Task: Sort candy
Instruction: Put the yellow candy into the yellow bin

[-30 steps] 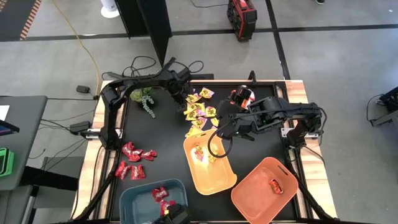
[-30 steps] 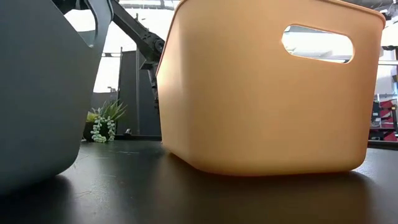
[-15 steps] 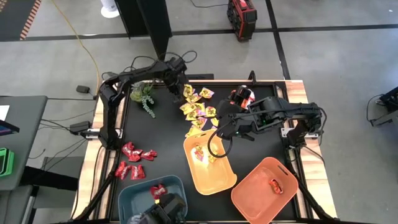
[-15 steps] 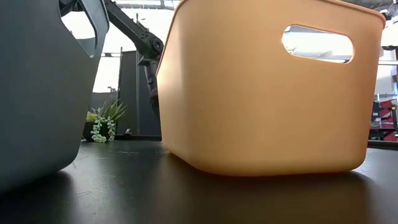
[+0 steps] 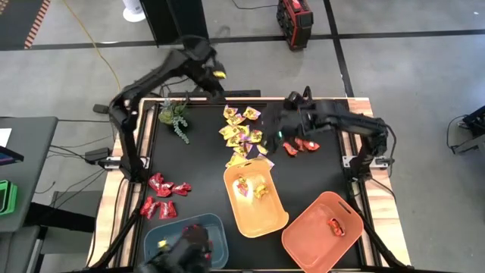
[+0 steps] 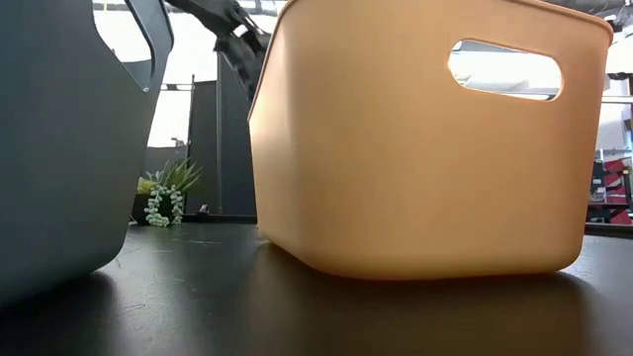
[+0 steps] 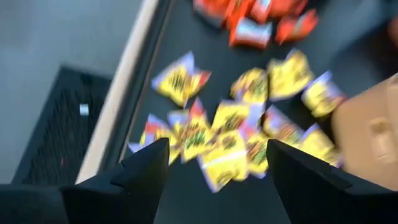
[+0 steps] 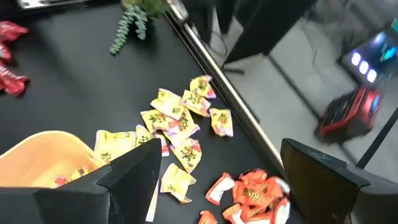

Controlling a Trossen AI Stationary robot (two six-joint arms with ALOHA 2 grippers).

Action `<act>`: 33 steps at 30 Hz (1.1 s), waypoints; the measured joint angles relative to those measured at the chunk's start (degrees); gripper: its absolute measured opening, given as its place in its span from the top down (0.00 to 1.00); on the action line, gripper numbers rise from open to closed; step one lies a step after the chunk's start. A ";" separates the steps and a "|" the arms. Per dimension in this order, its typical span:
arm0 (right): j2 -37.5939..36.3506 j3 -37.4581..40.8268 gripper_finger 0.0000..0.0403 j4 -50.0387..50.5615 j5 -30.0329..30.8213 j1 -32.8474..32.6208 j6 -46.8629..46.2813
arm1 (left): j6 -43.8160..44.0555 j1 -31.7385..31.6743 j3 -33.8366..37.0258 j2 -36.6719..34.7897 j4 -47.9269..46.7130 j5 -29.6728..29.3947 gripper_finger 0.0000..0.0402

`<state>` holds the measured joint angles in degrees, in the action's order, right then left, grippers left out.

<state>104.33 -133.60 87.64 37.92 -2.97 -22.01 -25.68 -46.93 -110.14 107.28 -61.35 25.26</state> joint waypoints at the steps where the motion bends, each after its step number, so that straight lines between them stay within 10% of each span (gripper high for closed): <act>1: 0.00 0.00 0.14 0.00 -1.46 1.67 -0.52 | 0.36 -0.75 0.06 -1.37 0.82 2.05 0.34; 14: 7.70 0.07 0.14 -5.26 -21.64 23.05 4.48 | 16.19 -3.37 3.12 7.40 8.74 3.73 0.34; 33: 8.66 -0.26 0.14 -8.13 -23.66 23.24 9.94 | 29.30 -2.70 -6.76 24.11 0.09 -3.83 0.34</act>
<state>113.00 -133.86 79.50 14.26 20.27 -12.08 3.62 -49.63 -116.90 131.39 -61.26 21.43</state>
